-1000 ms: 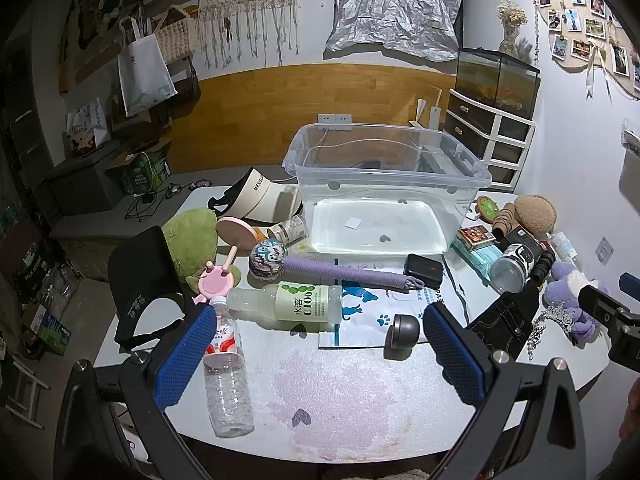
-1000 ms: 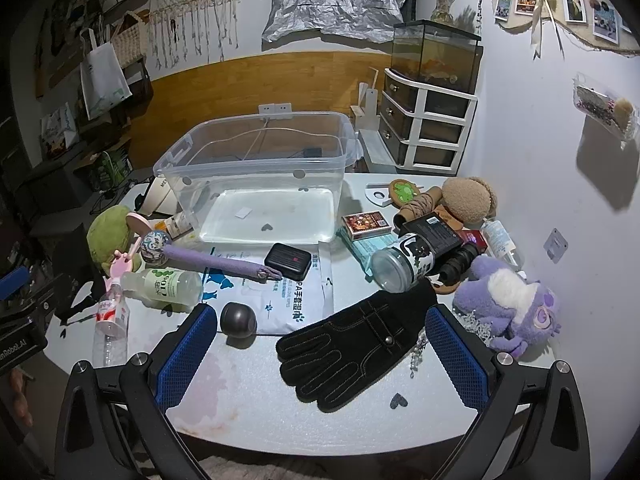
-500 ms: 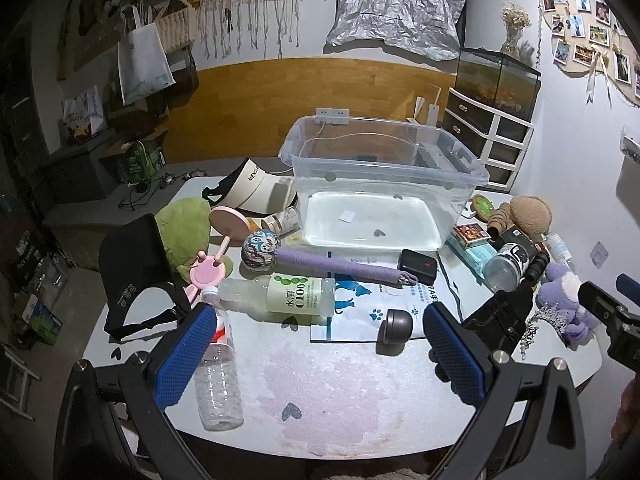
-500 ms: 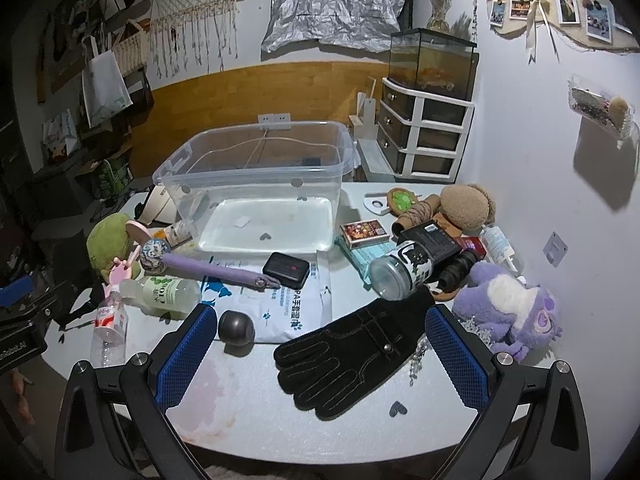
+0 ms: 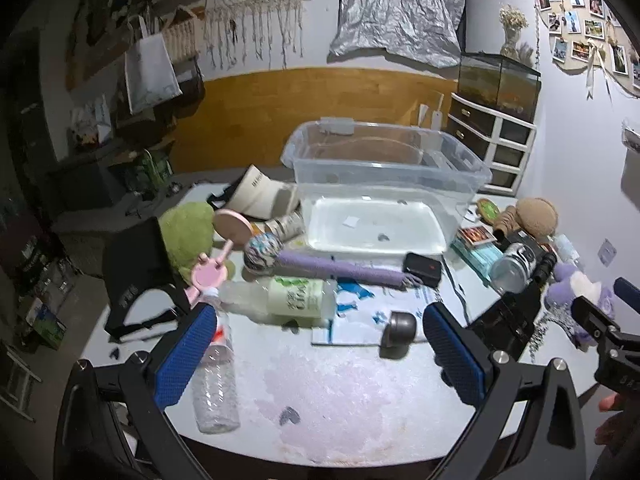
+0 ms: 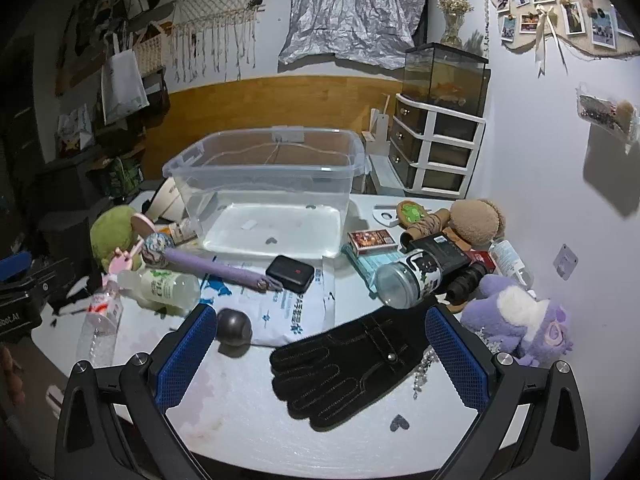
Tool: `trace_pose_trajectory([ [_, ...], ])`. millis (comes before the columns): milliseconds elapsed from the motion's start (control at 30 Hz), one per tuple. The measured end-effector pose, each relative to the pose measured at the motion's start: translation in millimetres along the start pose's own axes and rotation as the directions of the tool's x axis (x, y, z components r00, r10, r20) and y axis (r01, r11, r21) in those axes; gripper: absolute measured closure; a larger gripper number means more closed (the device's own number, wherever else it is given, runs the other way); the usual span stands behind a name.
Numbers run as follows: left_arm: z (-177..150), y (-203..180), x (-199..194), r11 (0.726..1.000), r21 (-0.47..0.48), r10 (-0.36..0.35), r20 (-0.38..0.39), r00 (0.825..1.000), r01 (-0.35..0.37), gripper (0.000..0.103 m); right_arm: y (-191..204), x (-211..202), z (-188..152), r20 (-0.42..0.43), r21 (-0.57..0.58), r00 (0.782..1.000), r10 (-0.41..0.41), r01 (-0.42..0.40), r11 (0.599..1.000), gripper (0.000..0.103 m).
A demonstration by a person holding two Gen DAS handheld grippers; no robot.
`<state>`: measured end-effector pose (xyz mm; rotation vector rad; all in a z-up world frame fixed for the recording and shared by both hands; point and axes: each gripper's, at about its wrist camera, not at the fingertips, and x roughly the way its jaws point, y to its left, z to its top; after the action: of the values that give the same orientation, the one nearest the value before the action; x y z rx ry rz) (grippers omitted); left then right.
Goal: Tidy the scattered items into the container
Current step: 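Move the right tool toward the purple massager on the table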
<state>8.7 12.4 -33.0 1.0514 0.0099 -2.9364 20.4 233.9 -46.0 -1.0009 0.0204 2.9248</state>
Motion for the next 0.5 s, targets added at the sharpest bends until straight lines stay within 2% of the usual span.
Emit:
trace_pose_trajectory([
  [333, -22, -9, 12, 0.999, -0.048, -0.023, -0.092, 0.996, 0.019, 0.000, -17, 10, -20, -0.135, 0.059, 0.989, 0.053, -0.045, 0.997, 0.000],
  [500, -34, -11, 12, 0.997, -0.075, -0.016, -0.130, 0.991, 0.006, 0.000, -22, 19, -29, -0.200, 0.097, 0.974, 0.111, -0.093, 0.991, 0.000],
])
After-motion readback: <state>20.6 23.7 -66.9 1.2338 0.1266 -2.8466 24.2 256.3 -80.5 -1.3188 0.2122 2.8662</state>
